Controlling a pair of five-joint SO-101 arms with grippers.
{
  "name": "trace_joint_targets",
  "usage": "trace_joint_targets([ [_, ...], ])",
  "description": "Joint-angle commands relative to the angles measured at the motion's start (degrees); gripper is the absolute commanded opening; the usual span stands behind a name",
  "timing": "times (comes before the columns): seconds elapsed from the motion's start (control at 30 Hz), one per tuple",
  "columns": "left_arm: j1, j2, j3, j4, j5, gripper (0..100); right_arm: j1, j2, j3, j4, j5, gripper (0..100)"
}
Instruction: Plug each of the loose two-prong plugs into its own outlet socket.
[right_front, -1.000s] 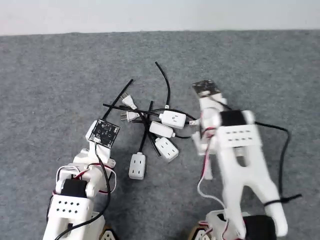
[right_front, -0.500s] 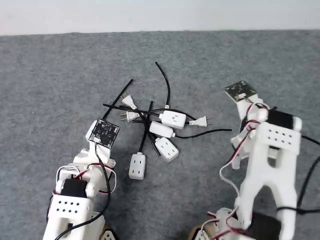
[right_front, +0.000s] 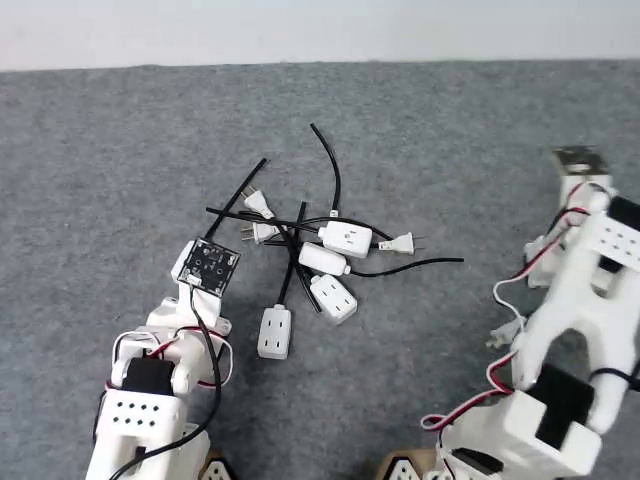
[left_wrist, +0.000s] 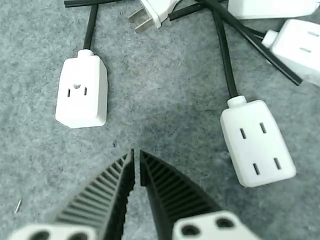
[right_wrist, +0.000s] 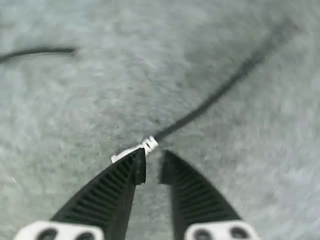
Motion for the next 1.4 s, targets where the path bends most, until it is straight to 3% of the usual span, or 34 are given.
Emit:
trace_joint_targets([
  [0.0,0.44,-0.88,-0.40,-1.41,-0.44,2,1.54,-0.84,2.90,0.40,-8.70,0.6],
  [0.17,0.44,-0.70,0.04,-2.55,-0.44,2,1.27,-1.19,17.58,-10.77,-20.40,1.1],
  [0.33,0.44,-0.97,0.31,-2.64,-0.44,2,0.31,-1.19,25.76,-22.02,-22.51,1.1],
  [0.73,0.53,-0.97,0.31,-2.64,-0.44,2,-2.95,-1.27,23.56,-22.20,-24.88,1.1],
  [1.07,0.62,-0.97,0.31,-2.64,-0.53,2,-3.91,-1.27,17.41,-16.22,-28.22,1.1],
  [1.37,0.53,-0.97,0.40,-2.55,-3.25,2,-5.58,2.15,19.34,-20.79,-29.27,1.4],
])
